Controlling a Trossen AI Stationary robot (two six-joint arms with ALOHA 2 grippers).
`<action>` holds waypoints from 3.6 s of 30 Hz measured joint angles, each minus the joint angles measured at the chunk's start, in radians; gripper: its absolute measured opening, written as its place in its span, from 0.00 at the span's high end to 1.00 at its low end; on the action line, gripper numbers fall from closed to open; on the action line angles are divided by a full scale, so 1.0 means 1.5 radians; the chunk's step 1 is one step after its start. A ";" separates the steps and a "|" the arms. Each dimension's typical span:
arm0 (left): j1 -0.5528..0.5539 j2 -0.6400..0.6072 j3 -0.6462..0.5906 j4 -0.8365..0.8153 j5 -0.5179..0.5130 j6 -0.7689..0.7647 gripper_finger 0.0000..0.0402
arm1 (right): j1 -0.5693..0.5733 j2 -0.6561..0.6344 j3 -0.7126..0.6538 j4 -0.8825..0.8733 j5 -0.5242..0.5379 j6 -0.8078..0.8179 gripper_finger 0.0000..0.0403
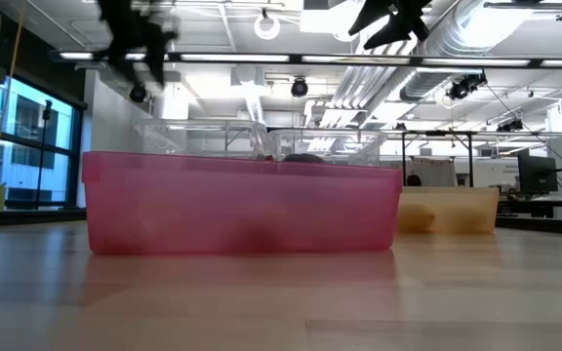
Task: Sort produce into baskets
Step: Put the white garlic into the pink bin
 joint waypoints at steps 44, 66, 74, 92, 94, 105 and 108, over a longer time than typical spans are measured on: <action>0.235 0.350 -0.163 0.225 -0.051 -0.289 0.46 | -0.025 0.000 0.000 0.025 -0.011 -0.012 0.36; 0.255 0.387 -0.163 0.251 -0.050 -0.432 0.57 | -0.076 0.000 0.000 0.018 -0.029 -0.091 0.36; 0.265 0.387 -0.163 0.265 -0.064 -0.501 0.61 | -0.104 0.000 0.000 0.015 -0.066 -0.106 0.36; 0.300 0.380 -0.163 0.300 -0.025 -0.673 0.74 | -0.163 0.000 0.000 0.001 -0.077 -0.124 0.36; 0.308 0.379 -0.163 0.302 -0.024 -0.680 0.78 | -0.169 0.000 0.000 -0.002 -0.082 -0.125 0.36; 0.302 0.377 -0.141 0.417 0.031 -0.625 1.00 | -0.212 0.000 0.000 -0.003 -0.125 -0.126 0.36; 0.283 0.375 -0.098 0.329 -0.012 -0.510 1.00 | -0.227 0.000 0.000 0.003 -0.156 -0.141 0.36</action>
